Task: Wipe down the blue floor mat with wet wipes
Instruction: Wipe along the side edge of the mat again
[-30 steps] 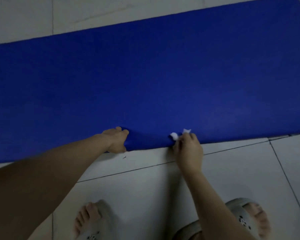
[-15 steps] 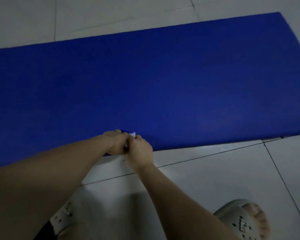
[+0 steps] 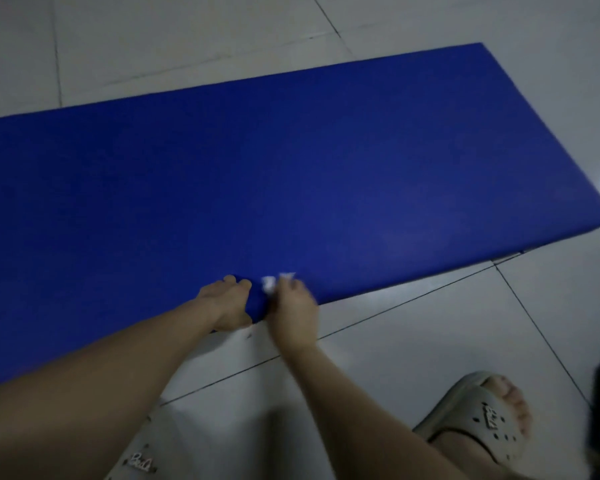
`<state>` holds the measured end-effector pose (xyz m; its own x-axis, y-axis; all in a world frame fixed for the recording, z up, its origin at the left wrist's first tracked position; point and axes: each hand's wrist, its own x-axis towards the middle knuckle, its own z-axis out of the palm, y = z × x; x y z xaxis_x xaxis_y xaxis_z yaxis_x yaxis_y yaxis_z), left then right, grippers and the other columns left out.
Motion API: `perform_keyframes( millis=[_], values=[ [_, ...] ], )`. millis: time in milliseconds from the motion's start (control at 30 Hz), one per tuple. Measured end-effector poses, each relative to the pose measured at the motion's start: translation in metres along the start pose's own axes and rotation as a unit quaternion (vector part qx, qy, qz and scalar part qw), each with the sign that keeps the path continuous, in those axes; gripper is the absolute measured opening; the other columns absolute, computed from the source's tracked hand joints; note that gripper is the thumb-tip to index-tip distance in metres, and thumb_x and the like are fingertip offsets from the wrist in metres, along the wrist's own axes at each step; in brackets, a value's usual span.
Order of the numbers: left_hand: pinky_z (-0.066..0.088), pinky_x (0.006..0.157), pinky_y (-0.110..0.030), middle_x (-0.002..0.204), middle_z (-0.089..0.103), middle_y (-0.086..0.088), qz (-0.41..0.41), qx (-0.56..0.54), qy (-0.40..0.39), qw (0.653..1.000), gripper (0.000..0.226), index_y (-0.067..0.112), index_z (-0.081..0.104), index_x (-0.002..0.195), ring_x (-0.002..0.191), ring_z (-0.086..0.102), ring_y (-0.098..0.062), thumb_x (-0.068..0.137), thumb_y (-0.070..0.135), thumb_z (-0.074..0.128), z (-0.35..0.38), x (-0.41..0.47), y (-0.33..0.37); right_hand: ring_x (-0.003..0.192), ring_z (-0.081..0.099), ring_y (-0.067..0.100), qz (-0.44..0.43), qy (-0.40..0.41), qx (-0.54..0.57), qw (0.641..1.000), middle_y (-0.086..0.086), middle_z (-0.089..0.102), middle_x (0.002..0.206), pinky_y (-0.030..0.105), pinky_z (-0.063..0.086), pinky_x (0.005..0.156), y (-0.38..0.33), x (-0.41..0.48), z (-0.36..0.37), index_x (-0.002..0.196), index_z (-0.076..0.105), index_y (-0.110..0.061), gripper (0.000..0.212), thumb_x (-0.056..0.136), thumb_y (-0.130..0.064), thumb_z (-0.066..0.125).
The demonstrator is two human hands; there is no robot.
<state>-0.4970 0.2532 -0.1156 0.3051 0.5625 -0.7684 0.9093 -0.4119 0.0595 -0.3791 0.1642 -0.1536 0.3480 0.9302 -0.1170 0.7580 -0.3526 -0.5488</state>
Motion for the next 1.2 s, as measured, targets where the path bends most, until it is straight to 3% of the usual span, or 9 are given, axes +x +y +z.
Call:
perform_keyframes(
  millis=[100, 233, 400, 567, 700, 833, 933, 1100, 1200],
  values=[
    [0.047, 0.094, -0.038, 0.139, 0.042, -0.009, 0.0, -0.026, 0.014, 1.0, 0.056, 0.023, 0.036, 0.148, 0.111, 0.053, -0.023, 0.1, 0.048, 0.05, 0.004, 0.001, -0.001, 0.083, 0.061, 0.025, -0.073, -0.097, 0.0, 0.993, 0.009, 0.062, 0.1, 0.039, 0.054, 0.074, -0.031, -0.011, 0.009, 0.122, 0.058, -0.012, 0.025, 0.097, -0.011, 0.054],
    [0.045, 0.085, -0.035, 0.135, 0.042, -0.009, -0.001, -0.004, -0.007, 1.0, 0.057, 0.02, 0.039, 0.138, 0.104, 0.05, -0.023, 0.093, 0.047, 0.06, 0.0, 0.0, 0.001, 0.07, 0.065, 0.026, -0.141, -0.013, -0.044, 0.989, 0.008, 0.067, 0.088, 0.032, 0.055, 0.056, 0.02, 0.001, -0.019, 0.107, 0.056, -0.019, 0.033, 0.084, -0.023, 0.079],
    [0.042, 0.083, -0.032, 0.129, 0.04, -0.008, -0.002, 0.011, -0.018, 1.0, 0.049, 0.017, 0.04, 0.133, 0.101, 0.046, -0.021, 0.095, 0.04, 0.058, -0.004, -0.002, 0.002, 0.083, 0.066, 0.034, 0.023, 0.063, -0.132, 0.989, 0.012, 0.068, 0.1, 0.04, 0.051, 0.072, 0.101, 0.024, -0.075, 0.11, 0.062, -0.008, 0.045, 0.102, -0.044, 0.036],
    [0.043, 0.086, -0.032, 0.138, 0.041, -0.009, -0.006, 0.02, -0.043, 0.999, 0.055, 0.017, 0.039, 0.138, 0.103, 0.047, -0.022, 0.094, 0.044, 0.06, -0.008, -0.002, 0.006, 0.09, 0.063, 0.027, 0.109, 0.067, -0.082, 0.988, 0.007, 0.063, 0.103, 0.035, 0.044, 0.07, 0.076, 0.024, -0.057, 0.103, 0.057, -0.012, 0.02, 0.103, -0.03, 0.047],
    [0.043, 0.088, -0.034, 0.137, 0.043, -0.009, -0.002, 0.016, -0.046, 0.999, 0.051, 0.017, 0.04, 0.137, 0.103, 0.046, -0.024, 0.097, 0.042, 0.058, -0.013, -0.007, 0.011, 0.075, 0.065, 0.024, 0.028, 0.015, -0.086, 0.996, 0.005, 0.067, 0.092, 0.036, 0.052, 0.066, 0.018, 0.018, -0.004, 0.109, 0.062, -0.013, 0.02, 0.098, -0.03, 0.06],
    [0.045, 0.095, -0.037, 0.139, 0.045, -0.008, 0.014, -0.005, -0.03, 0.999, 0.057, 0.024, 0.035, 0.148, 0.107, 0.045, -0.021, 0.099, 0.045, 0.055, -0.015, -0.011, 0.013, 0.052, 0.056, 0.016, -0.139, -0.021, -0.077, 0.987, -0.004, 0.06, 0.065, 0.027, 0.045, 0.052, -0.009, 0.004, 0.0, 0.084, 0.068, -0.021, 0.021, 0.072, -0.019, 0.085],
    [0.043, 0.086, -0.033, 0.135, 0.044, -0.009, 0.003, 0.011, -0.034, 0.999, 0.05, 0.019, 0.041, 0.135, 0.099, 0.045, -0.021, 0.096, 0.046, 0.058, -0.011, -0.009, 0.008, 0.058, 0.062, 0.024, -0.181, 0.012, -0.086, 0.98, 0.004, 0.067, 0.077, 0.032, 0.051, 0.053, 0.037, 0.017, -0.033, 0.087, 0.065, -0.022, 0.024, 0.074, -0.021, 0.085],
    [0.042, 0.085, -0.031, 0.135, 0.042, -0.009, 0.001, 0.021, -0.036, 0.999, 0.052, 0.017, 0.04, 0.134, 0.1, 0.046, -0.021, 0.095, 0.044, 0.059, -0.009, -0.003, 0.003, 0.085, 0.067, 0.032, 0.03, 0.082, -0.169, 0.982, 0.012, 0.069, 0.107, 0.041, 0.05, 0.076, 0.134, 0.044, -0.096, 0.116, 0.062, -0.009, 0.031, 0.099, -0.034, 0.055],
    [0.042, 0.084, -0.031, 0.135, 0.042, -0.009, -0.004, 0.025, -0.031, 0.999, 0.052, 0.017, 0.04, 0.134, 0.1, 0.047, -0.021, 0.095, 0.045, 0.059, -0.008, -0.003, 0.004, 0.091, 0.066, 0.033, 0.116, 0.116, -0.135, 0.977, 0.013, 0.066, 0.11, 0.04, 0.049, 0.079, 0.131, 0.045, -0.095, 0.118, 0.059, -0.007, 0.031, 0.1, -0.031, 0.052]
  ],
)
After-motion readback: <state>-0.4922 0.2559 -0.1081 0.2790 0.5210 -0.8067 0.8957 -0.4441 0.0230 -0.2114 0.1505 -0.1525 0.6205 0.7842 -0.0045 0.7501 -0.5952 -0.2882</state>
